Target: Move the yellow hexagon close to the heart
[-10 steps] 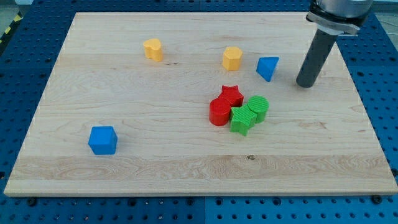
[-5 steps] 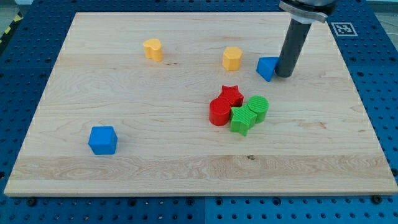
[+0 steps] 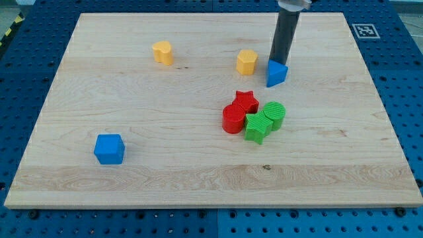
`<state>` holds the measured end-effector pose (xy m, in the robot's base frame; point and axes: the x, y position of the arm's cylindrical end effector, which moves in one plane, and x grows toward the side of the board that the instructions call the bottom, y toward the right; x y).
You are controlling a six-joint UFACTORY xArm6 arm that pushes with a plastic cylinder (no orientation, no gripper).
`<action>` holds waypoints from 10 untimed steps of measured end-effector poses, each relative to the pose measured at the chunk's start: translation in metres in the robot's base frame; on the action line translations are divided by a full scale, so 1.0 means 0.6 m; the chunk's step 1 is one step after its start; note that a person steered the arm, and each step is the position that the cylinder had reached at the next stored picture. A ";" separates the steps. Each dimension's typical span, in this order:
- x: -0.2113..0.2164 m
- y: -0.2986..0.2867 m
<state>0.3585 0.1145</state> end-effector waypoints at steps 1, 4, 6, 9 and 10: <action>0.000 -0.036; -0.031 -0.122; -0.039 -0.175; -0.054 -0.241; -0.058 -0.245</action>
